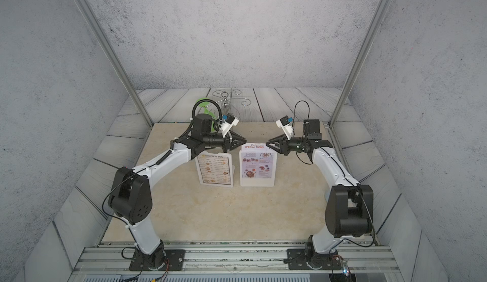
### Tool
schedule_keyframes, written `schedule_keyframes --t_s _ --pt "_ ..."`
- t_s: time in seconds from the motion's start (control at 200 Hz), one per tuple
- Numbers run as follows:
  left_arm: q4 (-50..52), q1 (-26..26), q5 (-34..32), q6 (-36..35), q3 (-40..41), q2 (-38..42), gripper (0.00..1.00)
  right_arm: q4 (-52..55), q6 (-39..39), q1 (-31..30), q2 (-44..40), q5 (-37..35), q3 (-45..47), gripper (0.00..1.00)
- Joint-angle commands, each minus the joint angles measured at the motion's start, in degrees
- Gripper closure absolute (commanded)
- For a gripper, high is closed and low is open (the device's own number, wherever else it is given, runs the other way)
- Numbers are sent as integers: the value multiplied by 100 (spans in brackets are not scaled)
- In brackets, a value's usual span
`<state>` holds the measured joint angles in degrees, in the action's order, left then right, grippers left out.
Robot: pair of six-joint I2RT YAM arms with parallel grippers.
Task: Insert the menus into the narrow rack
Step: Insert the menu into the narrow rack.
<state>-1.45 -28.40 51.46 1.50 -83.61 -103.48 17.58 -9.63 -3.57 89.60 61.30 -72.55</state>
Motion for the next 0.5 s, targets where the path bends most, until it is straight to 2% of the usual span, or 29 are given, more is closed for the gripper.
schedule_keyframes --t_s 0.0,0.12,0.285,0.495 --pt "47 -16 44 -75 -61 34 81 -169 190 -16 -441 -48 -105 63" --pt "22 -16 -50 -63 -59 99 80 -459 583 -28 -633 -217 -33 57" --pt "11 -16 -308 8 -74 172 73 -1151 1375 -108 -1062 -1086 272 53" --pt "4 -16 -380 80 -94 171 72 -1029 1527 -529 -1327 -2111 276 52"
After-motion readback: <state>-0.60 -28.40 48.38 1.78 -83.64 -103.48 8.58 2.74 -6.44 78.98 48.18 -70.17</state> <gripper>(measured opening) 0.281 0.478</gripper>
